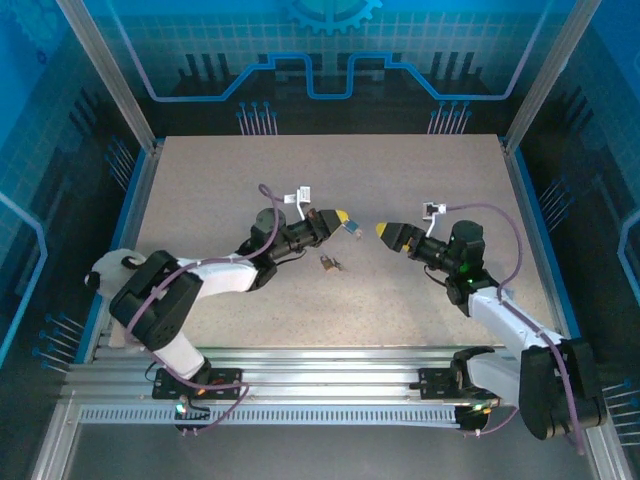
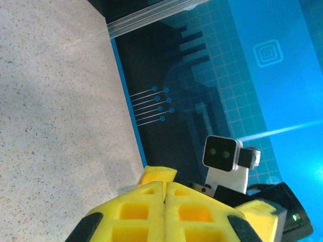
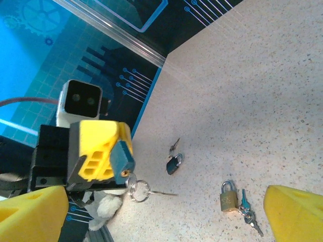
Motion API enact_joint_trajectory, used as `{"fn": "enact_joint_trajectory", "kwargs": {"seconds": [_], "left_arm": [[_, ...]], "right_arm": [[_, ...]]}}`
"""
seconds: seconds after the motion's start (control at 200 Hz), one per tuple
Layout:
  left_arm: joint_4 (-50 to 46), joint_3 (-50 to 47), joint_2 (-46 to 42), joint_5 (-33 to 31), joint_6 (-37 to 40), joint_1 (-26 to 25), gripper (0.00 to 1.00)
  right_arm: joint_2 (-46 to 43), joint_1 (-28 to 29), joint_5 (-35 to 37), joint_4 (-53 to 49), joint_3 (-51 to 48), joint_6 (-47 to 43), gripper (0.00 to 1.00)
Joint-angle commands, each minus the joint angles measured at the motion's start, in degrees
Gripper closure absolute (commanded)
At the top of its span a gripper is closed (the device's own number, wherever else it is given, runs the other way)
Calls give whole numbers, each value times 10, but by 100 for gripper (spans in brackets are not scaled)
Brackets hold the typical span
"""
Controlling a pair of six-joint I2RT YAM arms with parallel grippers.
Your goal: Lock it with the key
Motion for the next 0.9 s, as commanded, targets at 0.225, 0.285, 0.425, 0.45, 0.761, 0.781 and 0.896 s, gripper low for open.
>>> {"fn": "enact_joint_trajectory", "kwargs": {"seconds": [0.225,0.285,0.425,0.45,0.761,0.781,0.896], "left_arm": [[65,52,70,6,-48,-20,100],[65,57,77,4,-49,-23,100],[78,61,94,2,-63,-26,100],[83,61,97,2,-65,-26,100],[104,60,110,1,-75,-34,100],[105,59,110,0,-75,-35,100],[118,56,115,0,-82,-35,100]], "right_arm": [[22,25,33,20,3,-18,12],[34,28,26,30,3,-14,16],[61,31,15,76,-5,11,29],[67,30,13,86,-7,15,31],[93,33,2,113,-5,27,50],[93,33,3,113,-5,27,51],[97,33,4,116,-6,27,57]]}}
